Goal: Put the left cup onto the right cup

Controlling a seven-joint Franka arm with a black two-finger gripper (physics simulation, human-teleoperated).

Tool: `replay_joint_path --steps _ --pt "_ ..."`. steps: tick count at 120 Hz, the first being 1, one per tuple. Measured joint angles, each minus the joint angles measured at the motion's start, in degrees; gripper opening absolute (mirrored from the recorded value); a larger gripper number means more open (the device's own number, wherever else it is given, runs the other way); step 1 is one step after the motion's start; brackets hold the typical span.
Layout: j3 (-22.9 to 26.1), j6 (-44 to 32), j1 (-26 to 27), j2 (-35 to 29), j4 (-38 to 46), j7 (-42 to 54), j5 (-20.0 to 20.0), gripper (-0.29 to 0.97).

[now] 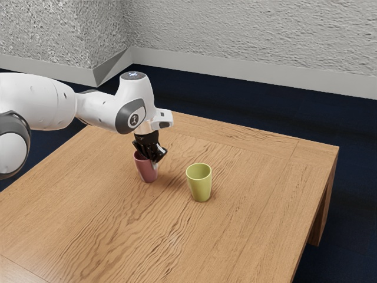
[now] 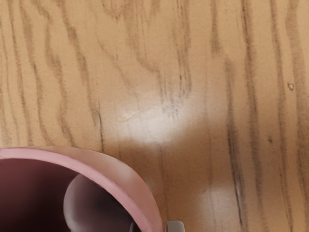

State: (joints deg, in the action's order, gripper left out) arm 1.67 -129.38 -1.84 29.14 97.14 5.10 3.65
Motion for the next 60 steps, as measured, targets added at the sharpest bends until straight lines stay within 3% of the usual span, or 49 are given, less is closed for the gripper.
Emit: replay_joint_path --steps 60 --pt "-0.02 0.4 0.09 -0.97 0.0 -1.04 0.56 -0.1"
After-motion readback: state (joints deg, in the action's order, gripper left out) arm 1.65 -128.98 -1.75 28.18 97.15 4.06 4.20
